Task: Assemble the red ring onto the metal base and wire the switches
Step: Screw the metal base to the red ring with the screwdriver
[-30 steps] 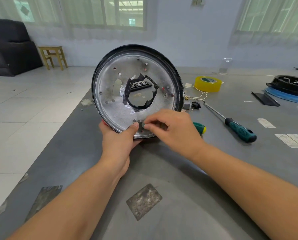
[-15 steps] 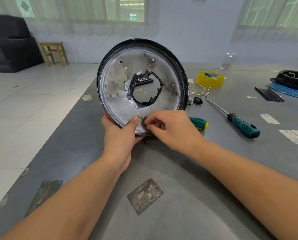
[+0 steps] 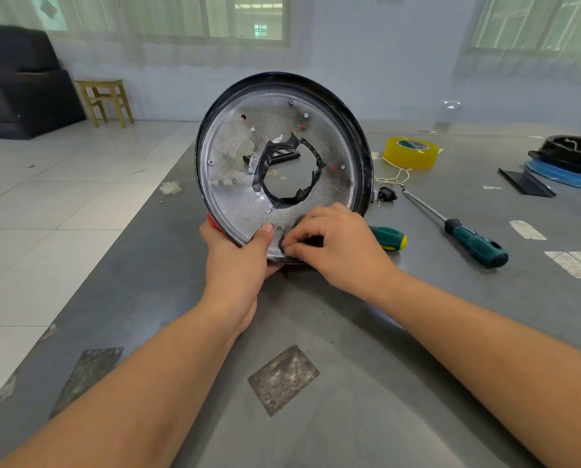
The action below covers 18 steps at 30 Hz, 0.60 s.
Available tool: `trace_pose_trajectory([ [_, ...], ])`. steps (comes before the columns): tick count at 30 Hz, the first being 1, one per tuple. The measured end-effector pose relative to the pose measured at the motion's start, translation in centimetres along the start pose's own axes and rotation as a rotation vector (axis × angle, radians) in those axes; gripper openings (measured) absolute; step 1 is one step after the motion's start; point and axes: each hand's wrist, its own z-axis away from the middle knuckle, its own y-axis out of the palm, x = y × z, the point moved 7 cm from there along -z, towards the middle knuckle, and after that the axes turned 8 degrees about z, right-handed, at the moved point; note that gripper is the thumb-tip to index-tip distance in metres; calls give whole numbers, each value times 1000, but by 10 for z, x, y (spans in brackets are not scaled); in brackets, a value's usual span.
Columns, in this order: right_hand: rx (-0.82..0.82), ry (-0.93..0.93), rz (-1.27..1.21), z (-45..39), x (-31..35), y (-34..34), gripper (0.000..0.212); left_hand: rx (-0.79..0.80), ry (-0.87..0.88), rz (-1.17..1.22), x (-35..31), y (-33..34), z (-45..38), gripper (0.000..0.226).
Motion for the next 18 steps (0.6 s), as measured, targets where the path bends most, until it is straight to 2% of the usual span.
trace_pose_trajectory([
  [18, 13, 123, -67, 2, -4, 0, 8, 35, 90, -105, 1, 0, 0, 59],
])
